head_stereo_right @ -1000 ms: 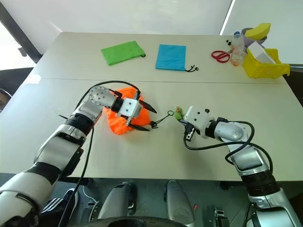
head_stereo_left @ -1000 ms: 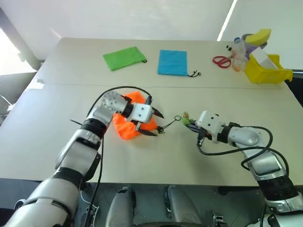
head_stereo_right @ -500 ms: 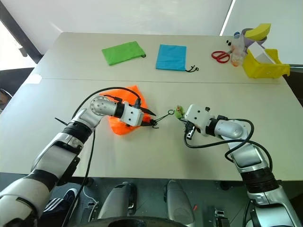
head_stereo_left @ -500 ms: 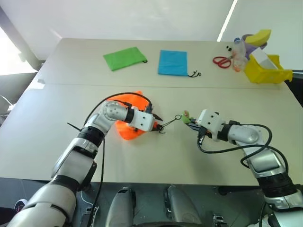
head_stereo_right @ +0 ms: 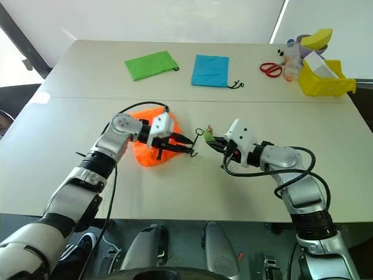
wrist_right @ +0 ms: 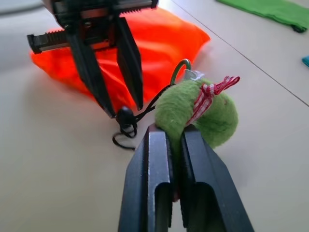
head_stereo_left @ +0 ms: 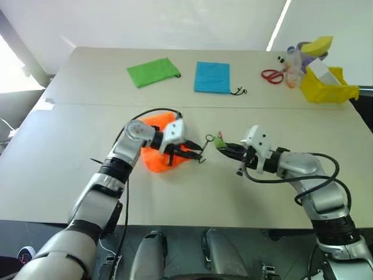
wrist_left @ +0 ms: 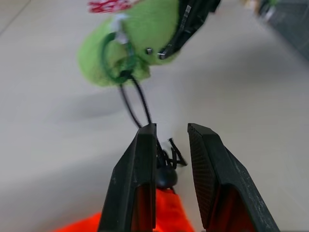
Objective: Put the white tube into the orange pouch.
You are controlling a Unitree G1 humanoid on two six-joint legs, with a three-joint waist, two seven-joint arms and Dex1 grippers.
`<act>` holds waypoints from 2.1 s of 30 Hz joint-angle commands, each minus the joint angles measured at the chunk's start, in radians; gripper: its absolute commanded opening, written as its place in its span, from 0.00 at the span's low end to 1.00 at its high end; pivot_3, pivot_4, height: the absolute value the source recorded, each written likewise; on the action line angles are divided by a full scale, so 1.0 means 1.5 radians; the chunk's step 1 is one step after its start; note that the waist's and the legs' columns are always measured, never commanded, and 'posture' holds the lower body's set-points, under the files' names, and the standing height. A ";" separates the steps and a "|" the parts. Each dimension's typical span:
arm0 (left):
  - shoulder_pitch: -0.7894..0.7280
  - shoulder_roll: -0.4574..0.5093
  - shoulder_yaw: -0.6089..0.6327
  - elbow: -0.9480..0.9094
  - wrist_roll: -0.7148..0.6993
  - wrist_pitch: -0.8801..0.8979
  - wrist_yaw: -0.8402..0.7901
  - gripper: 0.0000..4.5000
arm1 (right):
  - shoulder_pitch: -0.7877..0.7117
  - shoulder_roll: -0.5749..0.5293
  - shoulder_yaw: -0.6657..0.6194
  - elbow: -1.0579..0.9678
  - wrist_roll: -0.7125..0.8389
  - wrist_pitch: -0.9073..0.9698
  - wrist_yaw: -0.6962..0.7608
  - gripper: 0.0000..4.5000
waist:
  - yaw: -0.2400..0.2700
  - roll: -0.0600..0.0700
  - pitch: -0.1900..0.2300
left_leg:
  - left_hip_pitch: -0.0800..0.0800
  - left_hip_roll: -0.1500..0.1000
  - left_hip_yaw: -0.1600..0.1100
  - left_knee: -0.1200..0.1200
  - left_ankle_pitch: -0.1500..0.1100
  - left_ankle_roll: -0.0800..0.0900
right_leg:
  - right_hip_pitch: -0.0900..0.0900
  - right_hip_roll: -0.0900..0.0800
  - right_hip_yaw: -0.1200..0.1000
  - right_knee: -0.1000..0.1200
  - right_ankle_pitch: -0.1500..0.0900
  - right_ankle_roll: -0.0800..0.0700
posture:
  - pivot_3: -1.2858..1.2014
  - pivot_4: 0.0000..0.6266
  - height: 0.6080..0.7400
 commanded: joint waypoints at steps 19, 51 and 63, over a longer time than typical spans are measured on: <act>-0.111 -0.032 0.028 0.184 0.063 -0.150 -0.003 0.29 | -0.006 -0.034 0.014 0.045 -0.094 -0.053 -0.029 0.00 | 0.004 0.000 0.000 | -0.001 0.000 0.000 0.000 0.000 0.000 | -0.001 0.000 0.000 -0.001 0.000 0.000 | 0.52 0.24 1.00; -0.032 -0.062 0.004 0.083 0.106 -0.252 0.005 0.16 | 0.001 -0.032 0.016 0.041 -0.106 -0.057 -0.026 0.00 | 0.005 0.000 0.000 | -0.001 0.000 0.000 0.000 0.000 0.000 | 0.000 -0.001 0.000 -0.001 0.000 0.000 | 0.52 0.24 1.00; -0.034 -0.042 -0.025 0.121 0.162 -0.286 0.049 0.02 | -0.007 -0.029 0.016 0.045 -0.110 -0.058 -0.027 0.00 | 0.006 0.000 0.000 | 0.000 0.000 0.000 0.000 0.000 0.000 | 0.000 -0.001 0.000 0.000 0.000 0.000 | 0.52 0.24 1.00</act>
